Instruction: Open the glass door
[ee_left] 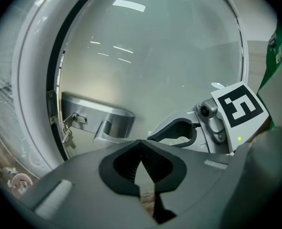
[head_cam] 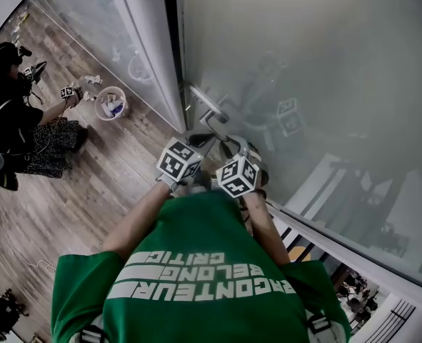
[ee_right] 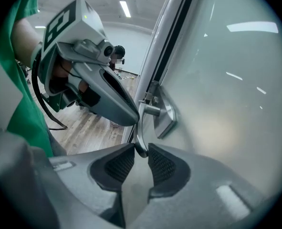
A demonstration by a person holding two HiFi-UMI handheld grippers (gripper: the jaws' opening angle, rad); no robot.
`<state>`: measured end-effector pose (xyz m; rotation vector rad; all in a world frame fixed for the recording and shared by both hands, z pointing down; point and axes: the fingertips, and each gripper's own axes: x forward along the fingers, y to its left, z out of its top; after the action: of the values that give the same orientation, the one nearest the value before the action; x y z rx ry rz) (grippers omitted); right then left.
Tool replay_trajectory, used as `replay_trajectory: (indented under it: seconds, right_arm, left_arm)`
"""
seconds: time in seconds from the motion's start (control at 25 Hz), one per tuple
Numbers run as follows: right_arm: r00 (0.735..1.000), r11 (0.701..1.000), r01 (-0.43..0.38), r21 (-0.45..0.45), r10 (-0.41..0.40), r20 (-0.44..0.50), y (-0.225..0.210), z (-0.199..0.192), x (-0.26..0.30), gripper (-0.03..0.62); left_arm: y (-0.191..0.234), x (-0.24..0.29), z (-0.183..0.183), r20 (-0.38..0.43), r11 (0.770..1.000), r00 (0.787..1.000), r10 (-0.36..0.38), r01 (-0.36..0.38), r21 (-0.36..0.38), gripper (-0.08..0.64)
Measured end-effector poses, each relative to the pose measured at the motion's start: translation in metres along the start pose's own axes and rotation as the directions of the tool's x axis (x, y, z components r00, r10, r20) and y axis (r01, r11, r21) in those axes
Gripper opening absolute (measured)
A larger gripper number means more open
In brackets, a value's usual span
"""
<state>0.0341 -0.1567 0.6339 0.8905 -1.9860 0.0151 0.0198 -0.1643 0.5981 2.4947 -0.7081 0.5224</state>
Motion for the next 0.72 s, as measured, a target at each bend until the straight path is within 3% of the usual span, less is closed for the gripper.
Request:
replay_trajectory:
  seconds: [0.72]
  right_arm:
    - [1.0, 0.995, 0.001, 0.101, -0.002, 0.012, -0.03, -0.007, 0.032, 0.078]
  left_arm:
    - [0.011, 0.023, 0.005, 0.094, 0.996, 0.993, 0.074, -0.07, -0.051, 0.016]
